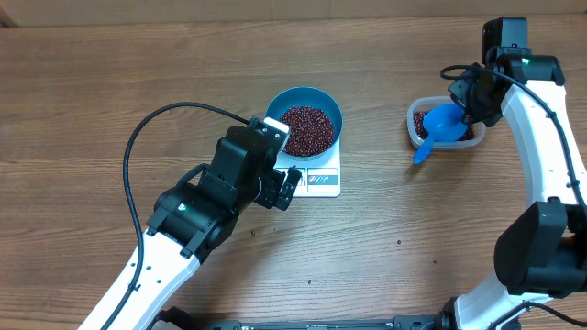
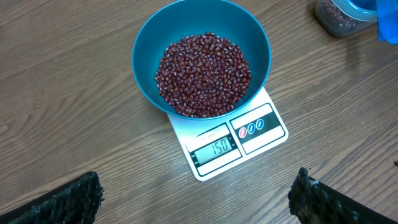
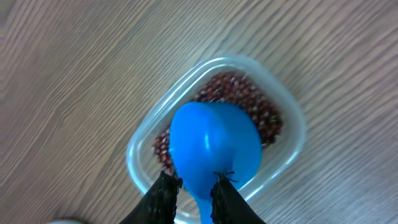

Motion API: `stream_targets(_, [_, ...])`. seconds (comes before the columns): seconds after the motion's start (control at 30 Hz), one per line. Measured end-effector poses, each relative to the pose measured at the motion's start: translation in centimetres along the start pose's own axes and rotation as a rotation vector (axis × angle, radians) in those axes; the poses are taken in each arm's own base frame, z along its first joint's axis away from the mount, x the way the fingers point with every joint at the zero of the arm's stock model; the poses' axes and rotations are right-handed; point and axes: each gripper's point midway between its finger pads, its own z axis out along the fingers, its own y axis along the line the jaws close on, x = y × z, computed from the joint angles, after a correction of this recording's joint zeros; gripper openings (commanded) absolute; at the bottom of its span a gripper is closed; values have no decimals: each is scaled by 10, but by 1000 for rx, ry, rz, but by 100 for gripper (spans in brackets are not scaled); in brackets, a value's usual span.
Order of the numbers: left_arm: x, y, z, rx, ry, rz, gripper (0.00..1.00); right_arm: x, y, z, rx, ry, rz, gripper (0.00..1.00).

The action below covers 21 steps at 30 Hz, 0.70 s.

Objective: Scoop item into bowl and weigh 150g on scale
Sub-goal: 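Lay the scoop in the tub and open the right gripper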

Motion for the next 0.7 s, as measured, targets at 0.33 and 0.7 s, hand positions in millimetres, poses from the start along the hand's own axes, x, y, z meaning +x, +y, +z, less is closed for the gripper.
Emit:
stream_targets(0.33, [0, 0, 0, 0, 0, 0, 100, 15, 18, -1, -77, 57, -97, 28])
stream_targets(0.7, [0, 0, 0, 0, 0, 0, 99, 7, 11, 2, -15, -6, -122, 47])
